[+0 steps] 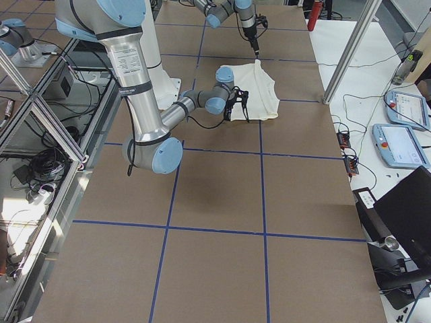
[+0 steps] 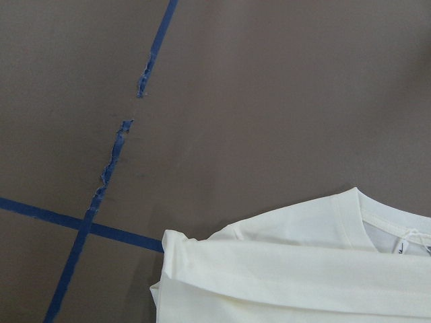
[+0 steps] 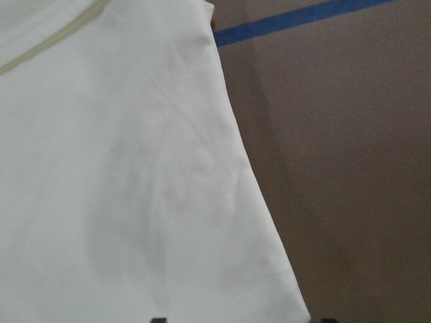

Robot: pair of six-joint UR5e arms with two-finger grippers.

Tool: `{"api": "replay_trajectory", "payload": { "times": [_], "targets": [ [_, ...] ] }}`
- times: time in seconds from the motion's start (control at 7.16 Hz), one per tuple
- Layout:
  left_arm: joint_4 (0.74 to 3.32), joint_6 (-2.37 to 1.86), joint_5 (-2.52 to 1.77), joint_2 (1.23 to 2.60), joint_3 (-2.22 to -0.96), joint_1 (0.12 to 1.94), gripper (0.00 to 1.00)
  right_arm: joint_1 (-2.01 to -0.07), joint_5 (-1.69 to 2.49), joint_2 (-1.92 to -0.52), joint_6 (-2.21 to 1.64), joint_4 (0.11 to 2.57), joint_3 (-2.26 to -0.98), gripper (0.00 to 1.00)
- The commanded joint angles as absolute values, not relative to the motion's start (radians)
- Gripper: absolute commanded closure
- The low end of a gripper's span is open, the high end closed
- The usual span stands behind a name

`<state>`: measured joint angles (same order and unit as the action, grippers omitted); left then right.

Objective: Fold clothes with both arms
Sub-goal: 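Move the right gripper to the folded bundle's side edge nearest it and grasp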

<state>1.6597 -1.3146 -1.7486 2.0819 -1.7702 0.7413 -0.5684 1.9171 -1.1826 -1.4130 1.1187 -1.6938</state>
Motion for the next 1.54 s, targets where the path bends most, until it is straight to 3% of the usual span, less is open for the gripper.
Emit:
{"api": "replay_trajectory", "payload": {
  "times": [0.0, 0.56, 0.7, 0.84, 1.4],
  "targets": [
    [1.660, -1.315, -1.747, 2.083, -1.770, 0.741, 0.00, -0.586, 1.916, -1.170, -1.399, 1.118, -1.665, 0.37],
    [1.660, -1.315, -1.747, 2.083, -1.770, 0.741, 0.00, -0.586, 1.922, -1.170, -1.396, 1.118, -1.643, 0.31],
    [1.660, -1.315, -1.747, 2.083, -1.770, 0.741, 0.00, -0.578, 1.921, -1.170, -1.396, 1.118, -1.643, 0.40],
    [1.660, -1.315, -1.747, 2.083, -1.770, 0.741, 0.00, -0.578, 1.928, -1.173, -1.396, 1.118, -1.644, 0.99],
    [1.660, -1.315, -1.749, 2.085, -1.770, 0.741, 0.00, -0.592, 1.942, -1.245, -1.396, 1.117, -1.734, 1.00]
  ]
}}
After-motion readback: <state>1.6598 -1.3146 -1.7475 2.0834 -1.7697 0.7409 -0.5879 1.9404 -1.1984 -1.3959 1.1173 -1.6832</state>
